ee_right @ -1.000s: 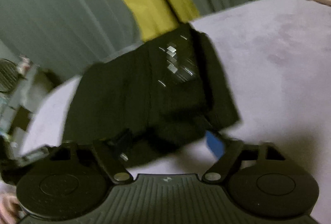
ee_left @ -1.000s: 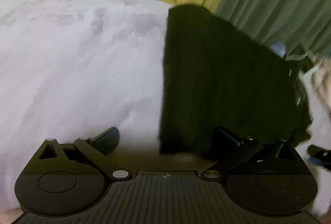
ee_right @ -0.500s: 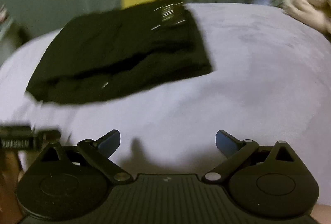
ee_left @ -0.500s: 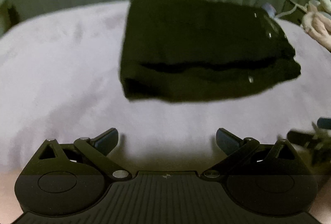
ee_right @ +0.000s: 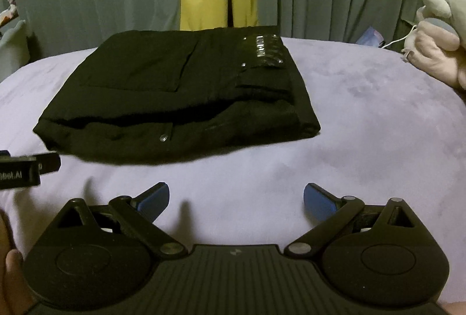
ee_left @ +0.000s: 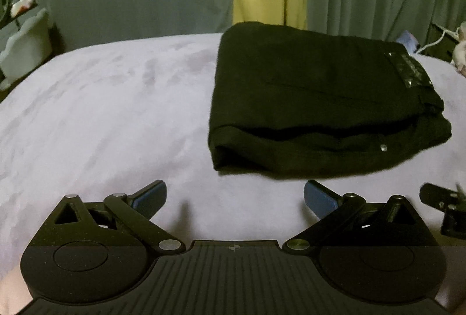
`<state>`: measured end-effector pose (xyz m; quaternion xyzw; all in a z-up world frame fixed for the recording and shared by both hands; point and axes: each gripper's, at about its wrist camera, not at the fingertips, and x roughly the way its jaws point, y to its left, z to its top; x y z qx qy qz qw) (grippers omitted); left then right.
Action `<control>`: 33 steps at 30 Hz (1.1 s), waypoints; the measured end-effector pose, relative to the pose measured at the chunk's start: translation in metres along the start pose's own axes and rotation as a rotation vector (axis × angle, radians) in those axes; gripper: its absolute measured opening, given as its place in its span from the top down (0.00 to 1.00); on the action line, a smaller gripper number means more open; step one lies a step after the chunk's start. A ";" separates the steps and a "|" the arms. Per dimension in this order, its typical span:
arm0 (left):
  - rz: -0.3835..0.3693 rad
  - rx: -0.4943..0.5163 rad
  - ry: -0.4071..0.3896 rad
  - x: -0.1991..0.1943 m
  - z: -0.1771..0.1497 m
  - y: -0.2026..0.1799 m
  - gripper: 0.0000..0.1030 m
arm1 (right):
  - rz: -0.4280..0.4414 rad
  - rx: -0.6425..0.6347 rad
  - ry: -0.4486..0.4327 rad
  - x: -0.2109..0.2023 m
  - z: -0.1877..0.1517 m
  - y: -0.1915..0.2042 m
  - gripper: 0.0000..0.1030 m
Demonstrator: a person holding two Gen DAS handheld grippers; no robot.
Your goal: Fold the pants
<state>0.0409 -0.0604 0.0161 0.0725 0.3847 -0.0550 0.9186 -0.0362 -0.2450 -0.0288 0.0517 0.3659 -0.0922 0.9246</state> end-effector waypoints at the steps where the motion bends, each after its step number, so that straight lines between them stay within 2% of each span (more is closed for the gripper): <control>1: 0.002 0.005 -0.003 0.001 0.000 -0.001 0.00 | 0.007 -0.004 -0.002 0.000 0.000 0.001 0.04; 9: 0.013 0.041 -0.025 0.004 -0.002 -0.012 0.00 | 0.046 0.000 -0.089 0.004 0.008 0.000 0.04; 13: 0.005 0.057 -0.037 0.005 0.000 -0.016 0.00 | 0.115 0.018 -0.166 0.003 0.009 -0.008 0.04; 17: 0.001 0.087 -0.032 0.009 0.000 -0.022 0.00 | 0.067 -0.032 -0.198 0.003 0.015 -0.006 0.04; 22: -0.038 0.086 -0.027 0.011 0.000 -0.026 0.00 | 0.040 -0.067 -0.172 0.006 0.014 -0.001 0.04; 28: -0.012 0.118 -0.007 0.017 0.000 -0.031 0.00 | 0.032 -0.116 -0.117 0.016 0.010 0.007 0.04; 33: -0.051 0.090 0.016 0.019 0.002 -0.025 0.00 | 0.023 -0.131 -0.109 0.017 0.009 0.009 0.04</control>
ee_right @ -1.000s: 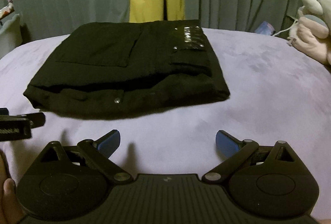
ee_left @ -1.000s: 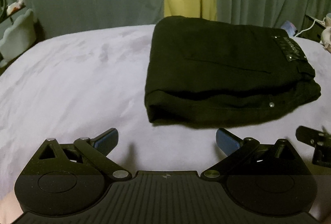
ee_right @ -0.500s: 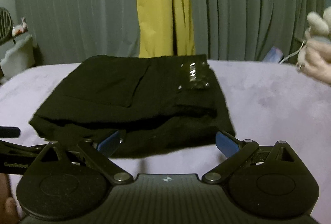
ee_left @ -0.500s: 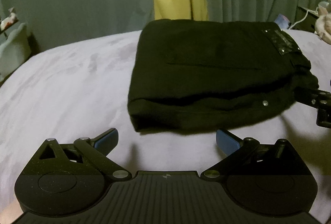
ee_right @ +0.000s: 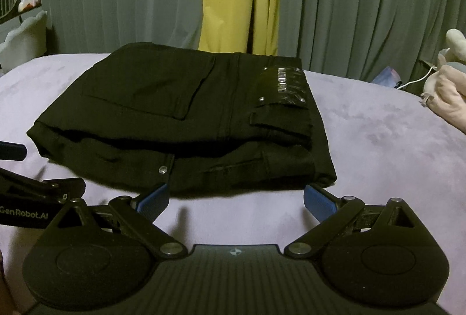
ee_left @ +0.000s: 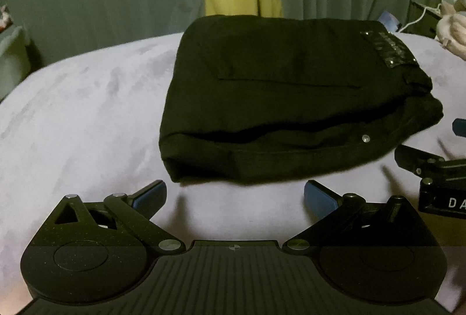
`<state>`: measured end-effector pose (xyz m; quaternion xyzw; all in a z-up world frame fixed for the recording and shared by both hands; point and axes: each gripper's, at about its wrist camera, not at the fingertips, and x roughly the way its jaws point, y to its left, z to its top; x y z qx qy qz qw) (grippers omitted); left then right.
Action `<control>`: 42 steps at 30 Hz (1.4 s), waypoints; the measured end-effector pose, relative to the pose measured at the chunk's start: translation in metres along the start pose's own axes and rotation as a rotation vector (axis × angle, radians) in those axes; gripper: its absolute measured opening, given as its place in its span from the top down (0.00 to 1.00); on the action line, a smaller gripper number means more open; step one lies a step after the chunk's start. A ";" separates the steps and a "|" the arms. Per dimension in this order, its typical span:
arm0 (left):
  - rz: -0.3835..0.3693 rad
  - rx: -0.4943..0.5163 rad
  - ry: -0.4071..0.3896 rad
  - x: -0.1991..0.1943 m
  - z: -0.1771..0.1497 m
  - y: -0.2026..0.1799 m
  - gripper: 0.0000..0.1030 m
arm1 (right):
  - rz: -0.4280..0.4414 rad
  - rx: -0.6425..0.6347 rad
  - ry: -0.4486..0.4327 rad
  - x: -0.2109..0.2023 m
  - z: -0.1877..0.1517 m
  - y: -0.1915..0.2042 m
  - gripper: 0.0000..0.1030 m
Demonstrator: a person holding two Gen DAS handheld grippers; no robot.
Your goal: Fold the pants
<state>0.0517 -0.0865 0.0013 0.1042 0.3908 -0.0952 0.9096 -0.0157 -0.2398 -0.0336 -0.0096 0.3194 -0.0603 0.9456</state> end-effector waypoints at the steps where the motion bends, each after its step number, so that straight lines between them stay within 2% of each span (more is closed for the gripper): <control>1: 0.003 -0.004 -0.001 0.000 0.000 0.001 0.00 | -0.003 -0.002 -0.003 0.000 0.000 0.000 0.04; 42: 0.028 -0.006 -0.001 -0.001 -0.002 0.003 0.00 | -0.036 -0.007 0.008 -0.002 -0.003 0.002 0.04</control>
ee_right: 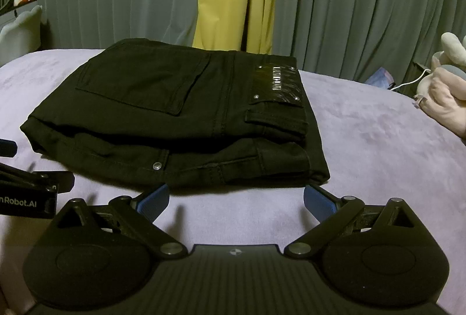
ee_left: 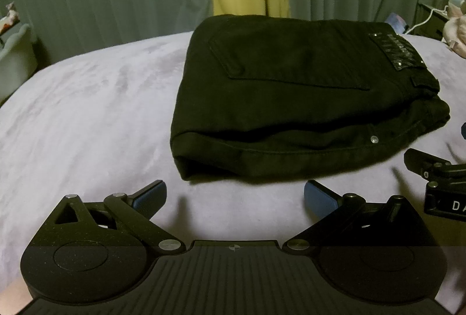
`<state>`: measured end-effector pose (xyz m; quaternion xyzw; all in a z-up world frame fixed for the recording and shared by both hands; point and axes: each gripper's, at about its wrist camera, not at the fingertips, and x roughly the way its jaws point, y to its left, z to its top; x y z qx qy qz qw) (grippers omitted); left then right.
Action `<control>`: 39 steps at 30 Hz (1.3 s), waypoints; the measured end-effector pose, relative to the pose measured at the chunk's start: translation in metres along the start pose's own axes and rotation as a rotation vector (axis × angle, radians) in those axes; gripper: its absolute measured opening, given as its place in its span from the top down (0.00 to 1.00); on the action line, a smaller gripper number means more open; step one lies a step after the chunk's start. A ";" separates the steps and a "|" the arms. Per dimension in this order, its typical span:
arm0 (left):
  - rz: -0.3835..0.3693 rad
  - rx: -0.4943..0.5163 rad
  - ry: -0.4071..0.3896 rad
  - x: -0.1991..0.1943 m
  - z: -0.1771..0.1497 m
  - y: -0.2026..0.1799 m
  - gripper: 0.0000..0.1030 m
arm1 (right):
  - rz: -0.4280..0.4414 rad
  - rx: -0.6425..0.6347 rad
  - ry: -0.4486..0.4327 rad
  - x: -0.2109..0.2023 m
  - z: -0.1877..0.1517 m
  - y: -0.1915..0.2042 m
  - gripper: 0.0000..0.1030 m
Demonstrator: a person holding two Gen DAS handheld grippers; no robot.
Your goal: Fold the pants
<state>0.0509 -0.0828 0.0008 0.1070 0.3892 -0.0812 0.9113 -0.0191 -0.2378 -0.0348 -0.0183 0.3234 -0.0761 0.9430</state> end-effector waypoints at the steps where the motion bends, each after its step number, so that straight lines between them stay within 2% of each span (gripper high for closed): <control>1: 0.001 0.001 0.000 0.000 0.000 0.000 0.00 | 0.000 0.000 0.000 0.000 0.000 0.000 0.04; 24: 0.004 0.009 0.012 0.001 0.001 -0.001 0.00 | -0.007 -0.001 0.005 0.001 0.000 0.000 0.04; 39: -0.026 -0.003 0.019 0.001 0.001 0.002 0.00 | -0.010 -0.004 0.004 0.000 0.000 0.002 0.04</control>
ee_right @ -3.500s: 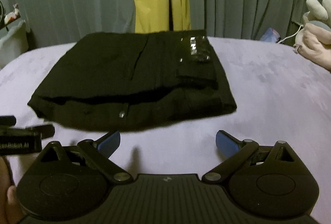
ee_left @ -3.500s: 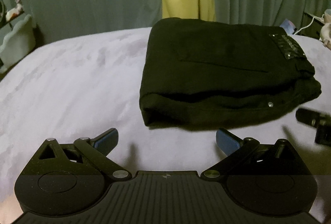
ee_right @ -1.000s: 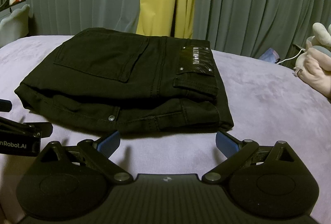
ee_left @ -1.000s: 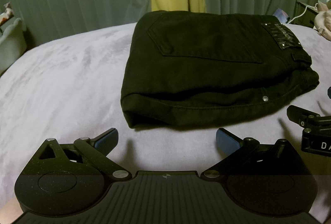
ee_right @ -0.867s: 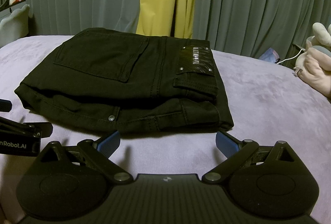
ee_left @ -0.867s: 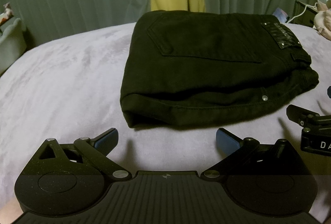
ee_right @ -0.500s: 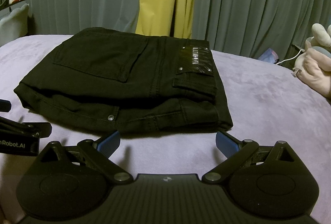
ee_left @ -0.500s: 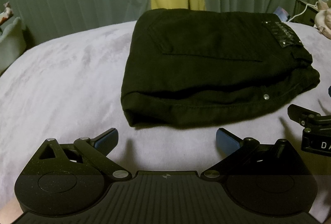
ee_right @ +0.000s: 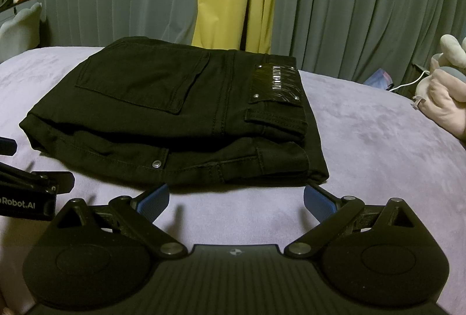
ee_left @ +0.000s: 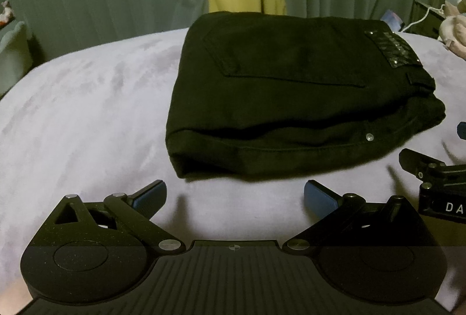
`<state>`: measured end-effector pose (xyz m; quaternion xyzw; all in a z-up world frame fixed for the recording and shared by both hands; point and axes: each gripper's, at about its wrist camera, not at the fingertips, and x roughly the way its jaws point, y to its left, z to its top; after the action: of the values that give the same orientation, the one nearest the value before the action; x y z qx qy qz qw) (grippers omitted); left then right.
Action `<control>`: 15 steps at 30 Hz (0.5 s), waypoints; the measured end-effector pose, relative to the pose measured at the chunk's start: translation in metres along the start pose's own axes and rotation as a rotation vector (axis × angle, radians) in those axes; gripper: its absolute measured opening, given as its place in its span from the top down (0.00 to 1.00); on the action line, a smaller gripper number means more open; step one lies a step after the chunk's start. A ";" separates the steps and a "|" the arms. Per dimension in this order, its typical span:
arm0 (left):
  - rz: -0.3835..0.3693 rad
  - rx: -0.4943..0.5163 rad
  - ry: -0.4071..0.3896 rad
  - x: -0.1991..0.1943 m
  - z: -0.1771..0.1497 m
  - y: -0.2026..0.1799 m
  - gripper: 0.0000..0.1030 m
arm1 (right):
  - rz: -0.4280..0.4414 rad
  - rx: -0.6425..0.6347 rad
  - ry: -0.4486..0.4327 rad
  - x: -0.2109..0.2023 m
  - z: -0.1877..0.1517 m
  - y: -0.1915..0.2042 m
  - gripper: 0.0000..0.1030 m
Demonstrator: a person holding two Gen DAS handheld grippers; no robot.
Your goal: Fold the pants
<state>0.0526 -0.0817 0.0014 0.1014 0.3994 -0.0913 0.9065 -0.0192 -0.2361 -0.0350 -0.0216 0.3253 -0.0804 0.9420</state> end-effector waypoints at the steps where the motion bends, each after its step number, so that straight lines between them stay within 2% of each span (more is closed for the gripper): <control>1: -0.002 -0.004 0.004 0.000 0.000 0.001 0.00 | 0.000 0.000 0.000 0.000 0.000 0.000 0.04; 15: -0.017 0.009 0.007 0.000 -0.001 -0.003 0.00 | -0.003 -0.004 0.002 0.000 0.000 0.002 0.04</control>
<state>0.0513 -0.0839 0.0008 0.1026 0.4032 -0.1006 0.9038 -0.0191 -0.2344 -0.0355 -0.0241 0.3265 -0.0811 0.9414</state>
